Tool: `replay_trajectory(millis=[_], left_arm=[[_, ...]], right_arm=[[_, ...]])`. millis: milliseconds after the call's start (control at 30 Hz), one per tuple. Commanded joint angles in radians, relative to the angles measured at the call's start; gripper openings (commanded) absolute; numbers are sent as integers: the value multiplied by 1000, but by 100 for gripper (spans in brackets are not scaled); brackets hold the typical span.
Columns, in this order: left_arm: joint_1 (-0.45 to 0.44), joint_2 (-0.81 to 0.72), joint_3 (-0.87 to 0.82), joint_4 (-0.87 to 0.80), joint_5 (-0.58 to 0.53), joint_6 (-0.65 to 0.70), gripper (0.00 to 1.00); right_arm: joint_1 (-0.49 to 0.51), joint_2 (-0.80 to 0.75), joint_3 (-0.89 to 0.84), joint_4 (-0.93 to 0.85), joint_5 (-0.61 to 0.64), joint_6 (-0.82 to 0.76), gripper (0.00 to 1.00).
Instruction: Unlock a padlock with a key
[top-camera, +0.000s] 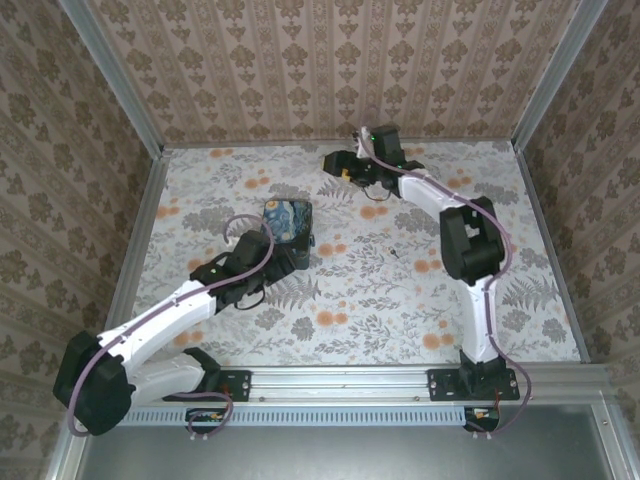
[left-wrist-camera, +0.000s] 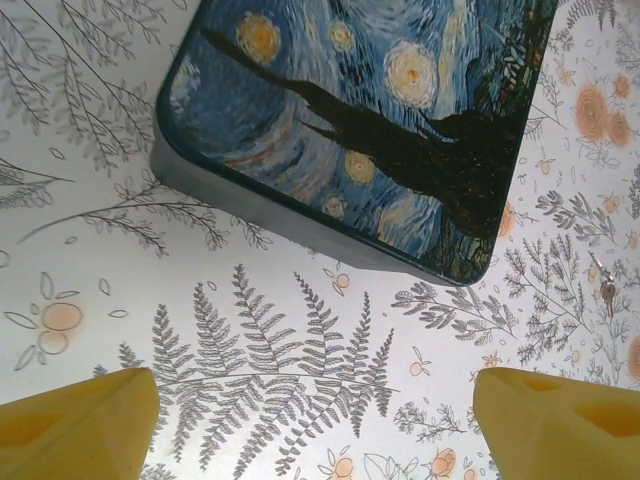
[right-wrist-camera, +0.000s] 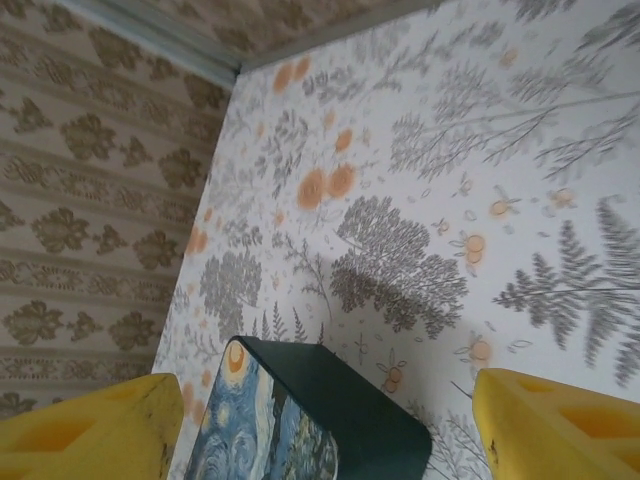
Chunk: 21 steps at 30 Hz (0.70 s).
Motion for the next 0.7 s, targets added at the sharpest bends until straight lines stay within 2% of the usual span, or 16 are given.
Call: replay_trajectory(millis=[0,167,367,567,667], left_arm=[[-5,23,-23,78,-13,-65,91],[31,71,-54,187,18,-68,92],[127,145,-55,312,87,-44,93],[216,232,-6,361,144,9,93],[238,261,9,372,163,36,93]], right_arm=[[45,100,167,-139,-61,22,76],[89,225,338,-224,-73,17,75],[122,332,461,-274,-92,32,74],[143,338,445,-256,-130,45,67],[151,279,345,-194,-139,54,65]])
